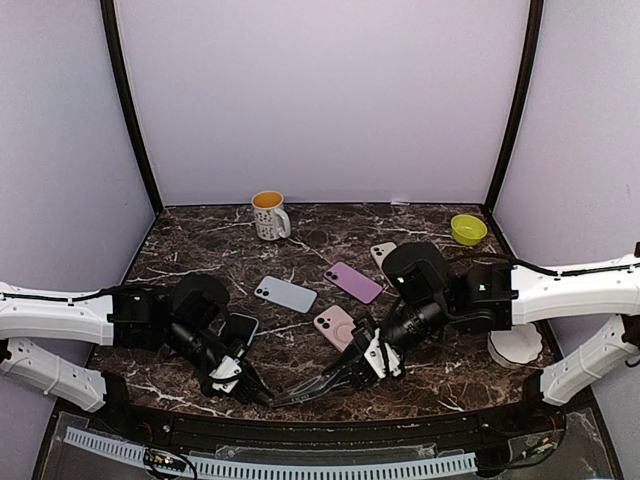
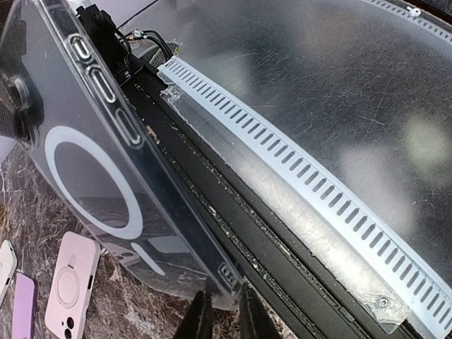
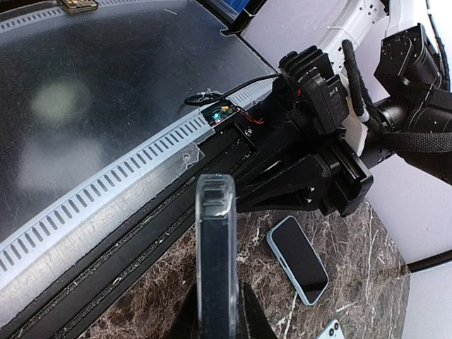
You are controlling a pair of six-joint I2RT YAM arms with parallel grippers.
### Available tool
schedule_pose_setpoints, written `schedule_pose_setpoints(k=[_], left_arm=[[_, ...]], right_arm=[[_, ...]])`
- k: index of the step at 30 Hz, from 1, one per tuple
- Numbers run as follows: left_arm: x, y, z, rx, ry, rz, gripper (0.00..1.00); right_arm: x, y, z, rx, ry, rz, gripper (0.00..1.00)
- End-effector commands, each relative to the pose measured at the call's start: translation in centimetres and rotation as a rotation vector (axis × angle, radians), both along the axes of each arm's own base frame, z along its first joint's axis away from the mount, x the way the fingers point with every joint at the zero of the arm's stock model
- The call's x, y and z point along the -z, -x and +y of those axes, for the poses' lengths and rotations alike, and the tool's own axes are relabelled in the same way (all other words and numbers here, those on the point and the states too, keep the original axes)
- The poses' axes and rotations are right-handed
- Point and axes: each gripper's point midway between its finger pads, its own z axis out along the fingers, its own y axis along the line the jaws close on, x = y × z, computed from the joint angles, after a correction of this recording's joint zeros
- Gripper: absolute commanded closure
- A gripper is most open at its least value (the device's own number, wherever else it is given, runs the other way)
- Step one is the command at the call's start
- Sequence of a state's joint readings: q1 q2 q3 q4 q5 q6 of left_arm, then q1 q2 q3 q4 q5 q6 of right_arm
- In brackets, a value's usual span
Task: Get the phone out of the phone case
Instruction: Remove the phone case from the phone.
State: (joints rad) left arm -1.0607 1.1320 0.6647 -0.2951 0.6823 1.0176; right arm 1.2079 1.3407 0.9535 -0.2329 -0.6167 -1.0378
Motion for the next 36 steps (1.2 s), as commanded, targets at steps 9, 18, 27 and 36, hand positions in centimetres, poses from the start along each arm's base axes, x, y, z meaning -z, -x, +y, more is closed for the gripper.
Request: schedule_pose_setpoints(k=[9,18,27,36], left_arm=[[-2.5,-4.6,-1.7,-0.133,0.149,-0.293,0.7],[-5.2,-10.3,-1.2,-0.383,0.22,-0.576,0.66],[-9.2,-14.3,0.0,-0.625,0.324,-0.753,0.66],[-11.9,-16.2,1.4,-0.766,0.393,-0.761,0.66]], right_arm=[[-3.2,1.9,1.0,-0.057,-0.143,0.02,1.0],[-2.2,1.2,-0.3,0.032,-0.123,0.017,1.0],[-1.9,-1.3,-1.5,0.208,-0.165,-0.034,1.0],[-4.8,-5.4,-2.6,0.455,-0.342,-0.128,1.0]])
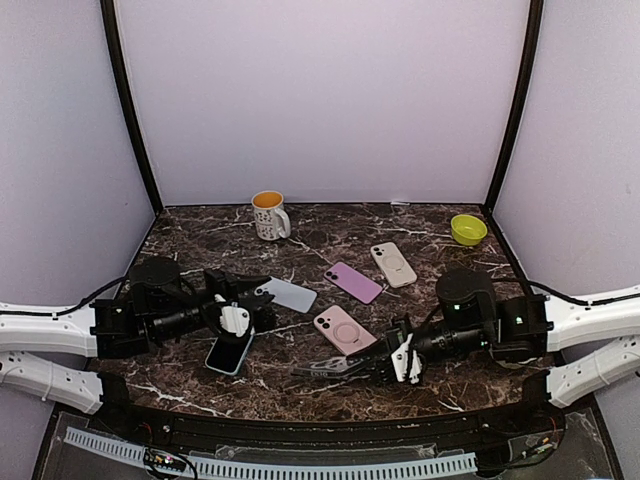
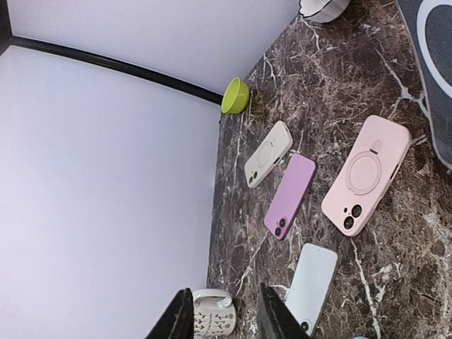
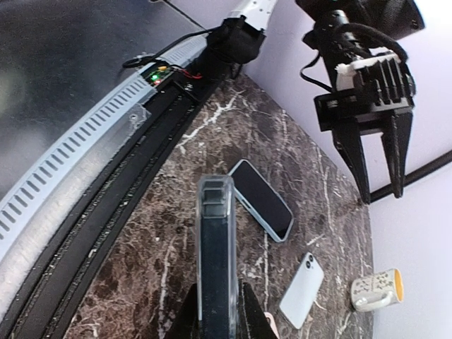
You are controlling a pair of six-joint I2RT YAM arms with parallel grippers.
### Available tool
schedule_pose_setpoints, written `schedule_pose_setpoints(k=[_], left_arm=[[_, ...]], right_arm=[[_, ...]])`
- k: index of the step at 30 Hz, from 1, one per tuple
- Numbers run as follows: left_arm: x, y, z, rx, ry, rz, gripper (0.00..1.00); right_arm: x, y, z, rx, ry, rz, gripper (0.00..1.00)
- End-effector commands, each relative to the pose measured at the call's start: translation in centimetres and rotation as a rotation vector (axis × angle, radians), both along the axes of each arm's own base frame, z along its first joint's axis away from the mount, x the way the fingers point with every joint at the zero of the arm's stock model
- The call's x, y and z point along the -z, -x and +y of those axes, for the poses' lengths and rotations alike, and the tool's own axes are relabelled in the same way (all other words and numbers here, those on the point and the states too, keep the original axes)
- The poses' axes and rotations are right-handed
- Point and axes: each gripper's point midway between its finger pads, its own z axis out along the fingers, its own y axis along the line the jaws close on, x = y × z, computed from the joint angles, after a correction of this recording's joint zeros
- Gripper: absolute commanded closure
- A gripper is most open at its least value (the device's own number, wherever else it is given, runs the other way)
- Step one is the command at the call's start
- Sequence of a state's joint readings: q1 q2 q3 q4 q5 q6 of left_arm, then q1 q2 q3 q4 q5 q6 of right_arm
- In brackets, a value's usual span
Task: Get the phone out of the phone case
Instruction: Remove the phone case from the phone.
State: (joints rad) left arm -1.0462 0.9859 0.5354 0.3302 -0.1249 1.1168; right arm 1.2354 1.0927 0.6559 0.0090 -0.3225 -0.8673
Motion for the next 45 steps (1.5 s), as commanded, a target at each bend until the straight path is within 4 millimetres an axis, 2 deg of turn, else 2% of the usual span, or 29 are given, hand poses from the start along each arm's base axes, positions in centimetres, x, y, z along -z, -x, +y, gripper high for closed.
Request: schedule_pose_setpoints(k=[1,7,11,15,19,22,28,45], left_arm=[[-3.4,-0.9,1.0,-0.056,0.133,-0.03,0.66],[-4.8,-1.0,1.5,-0.037,0.214,0.01,0.67],[-5.1,-0.7,1.5,-0.008,0.241,0.034,0.67],[-5.6,1.3,0.9,0.117,0.273,0.078,0.67],[-5.7,4.3,0.3,0.282,0.279,0.119,0.67],[-5.9,5.6,0.2,0.347,0.288,0.139,0.68],[-6.5,8.4,0.0,0.492,0.308,0.178,0.75],[-6.4,8.3,0.0,0.493,0.312,0.178,0.74]], right_arm=[[-6.3,-3.7,0.5,0.194,-0.261,-0.111,1.0],[-9.8,-6.9,-0.8,0.4,-0.438,-0.154,1.0],[-12.4,-8.3,-1.5,0.502,-0.568,-0.087,1.0],[-14.3,-7.8,-2.0,0.488,-0.692,-0.025,1.0],[-15.1,-5.6,-1.5,0.357,-0.729,0.028,1.0],[-15.6,-4.0,-1.1,0.258,-0.748,0.058,1.0],[-16.2,-3.3,-0.7,0.208,-0.782,0.074,1.0],[-16.6,-2.4,0.2,0.138,-0.787,0.091,1.0]])
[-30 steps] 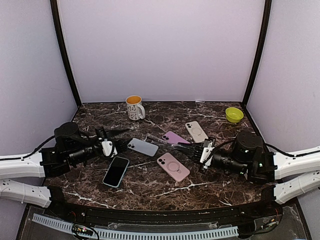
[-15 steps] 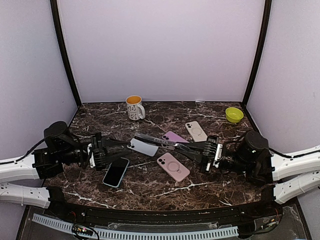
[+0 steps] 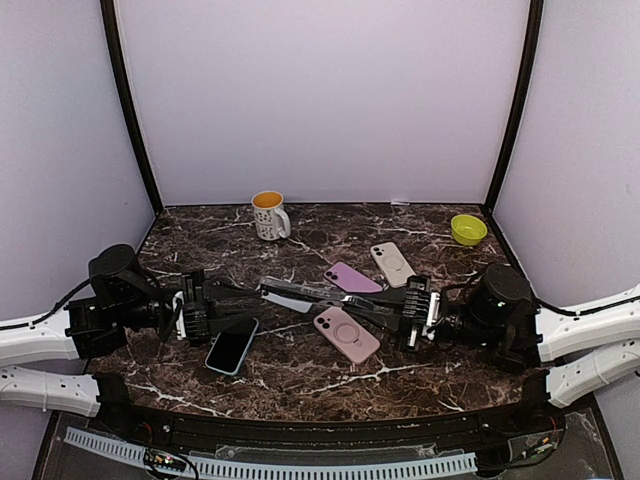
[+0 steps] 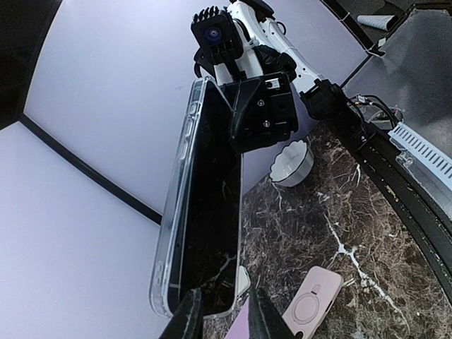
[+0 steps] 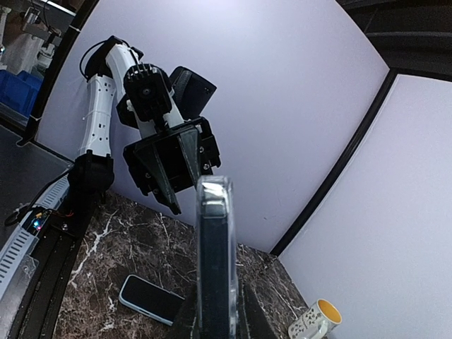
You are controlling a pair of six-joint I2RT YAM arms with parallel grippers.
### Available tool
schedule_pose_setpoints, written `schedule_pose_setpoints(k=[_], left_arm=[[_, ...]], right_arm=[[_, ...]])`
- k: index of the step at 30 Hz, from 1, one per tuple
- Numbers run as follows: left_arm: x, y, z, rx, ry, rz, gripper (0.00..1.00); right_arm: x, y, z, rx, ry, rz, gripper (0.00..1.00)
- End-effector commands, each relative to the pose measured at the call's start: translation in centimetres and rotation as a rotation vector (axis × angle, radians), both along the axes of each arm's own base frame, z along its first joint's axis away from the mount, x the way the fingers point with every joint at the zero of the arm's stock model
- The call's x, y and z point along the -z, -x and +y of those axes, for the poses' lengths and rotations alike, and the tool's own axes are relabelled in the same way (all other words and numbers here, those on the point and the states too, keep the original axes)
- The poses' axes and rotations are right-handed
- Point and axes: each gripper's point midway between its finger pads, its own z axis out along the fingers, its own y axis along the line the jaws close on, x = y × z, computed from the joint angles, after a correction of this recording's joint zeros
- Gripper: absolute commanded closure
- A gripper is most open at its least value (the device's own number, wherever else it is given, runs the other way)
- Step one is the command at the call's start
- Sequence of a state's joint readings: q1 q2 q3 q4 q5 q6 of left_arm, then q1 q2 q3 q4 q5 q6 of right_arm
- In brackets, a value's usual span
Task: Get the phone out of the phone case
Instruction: Remove the phone case from the phone.
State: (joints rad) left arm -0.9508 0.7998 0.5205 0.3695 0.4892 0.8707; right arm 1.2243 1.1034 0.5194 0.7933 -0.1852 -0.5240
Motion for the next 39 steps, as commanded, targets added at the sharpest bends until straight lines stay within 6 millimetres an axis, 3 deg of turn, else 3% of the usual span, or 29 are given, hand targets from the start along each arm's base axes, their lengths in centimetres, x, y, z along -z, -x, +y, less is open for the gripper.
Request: schedule_pose_setpoints(k=[1,12,39], left_arm=[[0.0,0.1,0.2,0.005,0.009,-0.001,0.74],[-1.2,0.4,0.7,-0.002,0.051,-0.035,0.75],[0.0,-0.2,0.4,-0.02,0.007,-0.037,0.74]], right_arm=[[-5.3,1.0,-0.8,-0.04,-0.174,-0.054,1.0],[-4.8,0.1,-0.6,0.01,-0.148,-0.047,1.0],[-4.6,2.4,0.0,-0.123,-0.121,-0.048,1.0]])
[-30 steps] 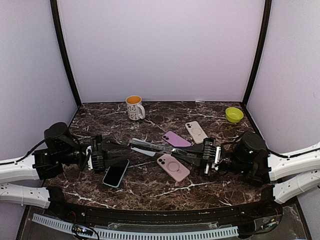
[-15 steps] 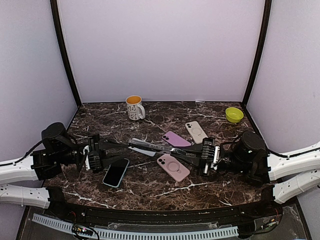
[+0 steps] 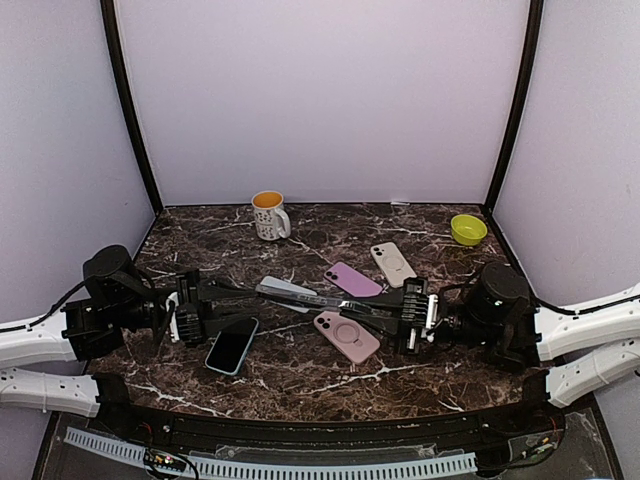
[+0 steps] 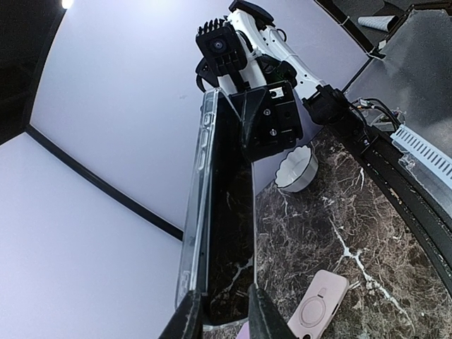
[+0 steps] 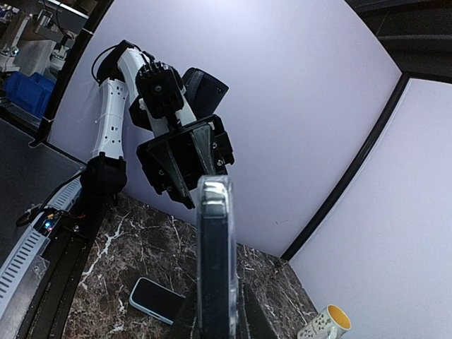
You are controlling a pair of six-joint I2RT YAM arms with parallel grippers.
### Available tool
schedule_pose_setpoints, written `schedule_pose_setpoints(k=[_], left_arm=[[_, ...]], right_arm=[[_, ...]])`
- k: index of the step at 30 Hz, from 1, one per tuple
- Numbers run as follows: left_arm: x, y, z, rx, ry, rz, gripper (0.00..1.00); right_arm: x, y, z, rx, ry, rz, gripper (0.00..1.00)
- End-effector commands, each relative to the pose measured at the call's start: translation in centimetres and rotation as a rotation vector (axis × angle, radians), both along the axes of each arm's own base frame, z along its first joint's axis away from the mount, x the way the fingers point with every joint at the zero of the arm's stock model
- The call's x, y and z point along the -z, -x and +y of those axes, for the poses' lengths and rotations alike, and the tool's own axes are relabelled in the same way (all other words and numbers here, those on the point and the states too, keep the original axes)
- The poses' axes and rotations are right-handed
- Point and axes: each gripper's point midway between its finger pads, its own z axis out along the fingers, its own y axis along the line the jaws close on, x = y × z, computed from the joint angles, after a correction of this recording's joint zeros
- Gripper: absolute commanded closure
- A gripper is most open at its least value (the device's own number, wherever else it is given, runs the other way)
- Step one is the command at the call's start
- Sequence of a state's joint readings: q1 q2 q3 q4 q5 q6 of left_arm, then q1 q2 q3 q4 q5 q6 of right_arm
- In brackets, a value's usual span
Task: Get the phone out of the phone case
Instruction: Remove the phone case from the phone.
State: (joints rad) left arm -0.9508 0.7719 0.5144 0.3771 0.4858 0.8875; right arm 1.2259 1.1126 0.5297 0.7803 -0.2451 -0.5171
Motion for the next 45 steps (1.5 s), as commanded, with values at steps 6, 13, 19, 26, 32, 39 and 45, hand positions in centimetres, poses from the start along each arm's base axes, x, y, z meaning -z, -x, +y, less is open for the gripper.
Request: schedule_pose_setpoints(k=[6,13,19,26,32,39,45], left_arm=[[1.2,-0.5,-0.2,-0.014,-0.035,0.001,0.74],[1.5,-0.9,-0.2,-0.036,-0.044,-0.002,0.74],[2.0,-1.5,-0.4,-0.061,-0.064,-0.001,0.73],[2.7,-2.3,-0.4,-0.098,-0.088,-0.001,0.69],[3.1,-3.2,-0.5,-0.139,-0.105,-0.002,0.67],[3.1,-3.9,-0.3,-0.182,-0.103,-0.012,0.67],[2.4,-3.8,-0.1,-0.187,-0.076,-0.021,0.68]], right_arm=[[-5.3,2.1,-0.2,-0.097,-0.146,-0.038,1.0],[-5.7,3.4,-0.2,-0.173,-0.147,-0.027,1.0],[-6.2,4.6,-0.2,-0.246,-0.149,-0.012,1.0],[-6.4,5.8,0.0,-0.314,-0.146,0.0,1.0],[-7.0,6.8,0.1,-0.365,-0.159,0.003,1.0],[-7.1,6.5,-0.2,-0.332,-0.176,-0.007,1.0],[-7.3,5.5,-0.7,-0.246,-0.201,-0.034,1.0]])
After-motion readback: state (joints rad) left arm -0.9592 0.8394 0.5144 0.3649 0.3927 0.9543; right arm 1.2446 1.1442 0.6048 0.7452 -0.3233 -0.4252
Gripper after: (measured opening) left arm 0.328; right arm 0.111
